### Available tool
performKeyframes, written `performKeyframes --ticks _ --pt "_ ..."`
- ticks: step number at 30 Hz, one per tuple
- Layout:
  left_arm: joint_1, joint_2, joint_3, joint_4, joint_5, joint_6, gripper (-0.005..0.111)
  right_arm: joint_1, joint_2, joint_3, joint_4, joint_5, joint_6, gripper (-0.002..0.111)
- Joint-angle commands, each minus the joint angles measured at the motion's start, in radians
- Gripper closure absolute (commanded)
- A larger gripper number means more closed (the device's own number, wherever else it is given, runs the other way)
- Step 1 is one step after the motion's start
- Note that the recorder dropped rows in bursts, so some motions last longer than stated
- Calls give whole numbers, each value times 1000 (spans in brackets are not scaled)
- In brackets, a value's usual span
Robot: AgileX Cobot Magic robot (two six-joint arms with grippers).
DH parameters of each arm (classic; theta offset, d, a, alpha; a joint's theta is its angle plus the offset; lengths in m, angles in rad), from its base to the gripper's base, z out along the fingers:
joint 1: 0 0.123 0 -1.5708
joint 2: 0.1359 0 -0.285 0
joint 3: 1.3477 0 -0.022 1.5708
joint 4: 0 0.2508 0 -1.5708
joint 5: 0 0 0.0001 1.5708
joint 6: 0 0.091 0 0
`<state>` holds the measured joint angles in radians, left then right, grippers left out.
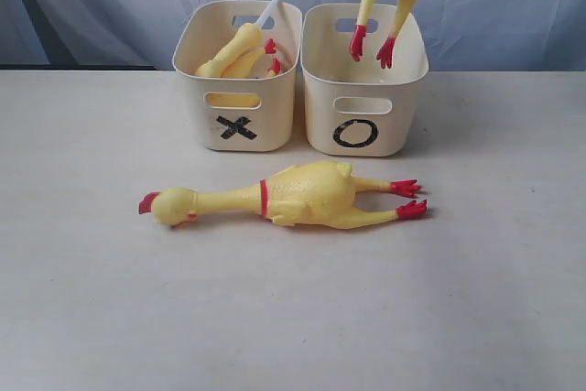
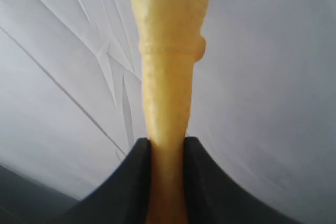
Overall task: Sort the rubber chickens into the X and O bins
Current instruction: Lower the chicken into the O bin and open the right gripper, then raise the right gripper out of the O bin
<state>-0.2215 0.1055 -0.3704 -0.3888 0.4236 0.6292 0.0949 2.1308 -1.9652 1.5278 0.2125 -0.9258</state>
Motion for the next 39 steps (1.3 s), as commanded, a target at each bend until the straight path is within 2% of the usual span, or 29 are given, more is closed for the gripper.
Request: performKeyframes --ticks 1,8,13,19,39 --pt "2 -6 3 -7 -7 -8 107 -1 40 -24 38 -8 -6 109" --pt "2 -6 3 -7 -7 -8 107 8 111 -33 148 -17 -45 109" --pt "2 -6 3 -7 -7 -8 107 22 160 -73 161 20 -75 109" --pt "2 -6 3 -7 -9 -8 107 58 191 -94 159 9 -202 109" --pt "2 -6 3 -7 -9 -8 107 117 277 -94 163 -9 -203 109"
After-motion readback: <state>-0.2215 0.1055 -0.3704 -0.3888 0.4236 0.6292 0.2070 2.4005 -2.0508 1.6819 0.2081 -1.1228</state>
